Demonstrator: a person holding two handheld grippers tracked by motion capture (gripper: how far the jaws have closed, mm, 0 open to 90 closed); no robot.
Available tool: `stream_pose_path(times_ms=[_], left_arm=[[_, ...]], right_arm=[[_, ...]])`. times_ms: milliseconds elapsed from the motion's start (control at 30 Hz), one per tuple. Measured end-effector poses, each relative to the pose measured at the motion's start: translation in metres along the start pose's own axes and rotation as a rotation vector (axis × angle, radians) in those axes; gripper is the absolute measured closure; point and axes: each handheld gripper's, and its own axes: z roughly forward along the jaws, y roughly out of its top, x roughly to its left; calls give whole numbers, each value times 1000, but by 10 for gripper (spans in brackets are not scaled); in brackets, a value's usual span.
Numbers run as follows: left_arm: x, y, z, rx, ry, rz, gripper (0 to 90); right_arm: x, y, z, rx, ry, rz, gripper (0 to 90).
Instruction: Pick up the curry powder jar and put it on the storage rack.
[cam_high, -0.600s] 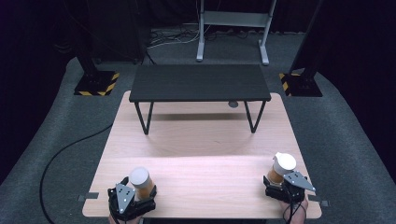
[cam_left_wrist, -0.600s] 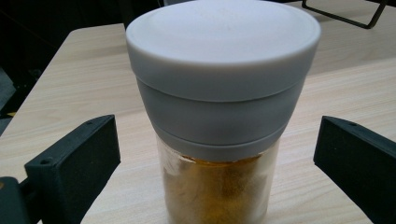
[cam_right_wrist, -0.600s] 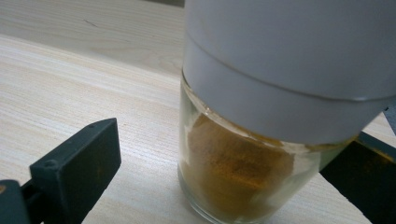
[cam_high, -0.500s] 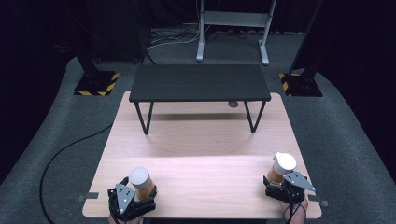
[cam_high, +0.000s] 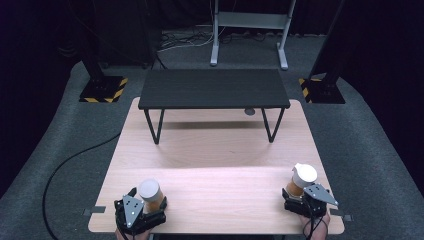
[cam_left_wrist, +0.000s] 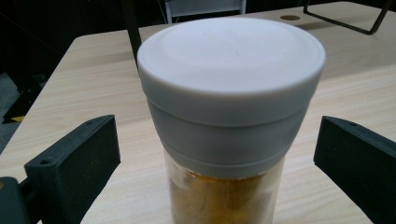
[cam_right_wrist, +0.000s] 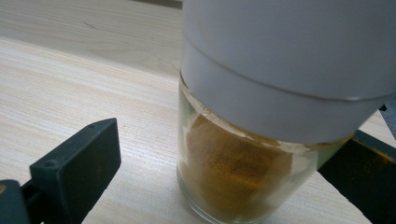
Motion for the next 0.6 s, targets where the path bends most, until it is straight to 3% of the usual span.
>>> stream_pose_path(times_ms=[600], left_arm=[[0, 4, 5, -61, 14, 7, 1]], right_arm=[[1, -1, -1, -5, -4, -3, 0]])
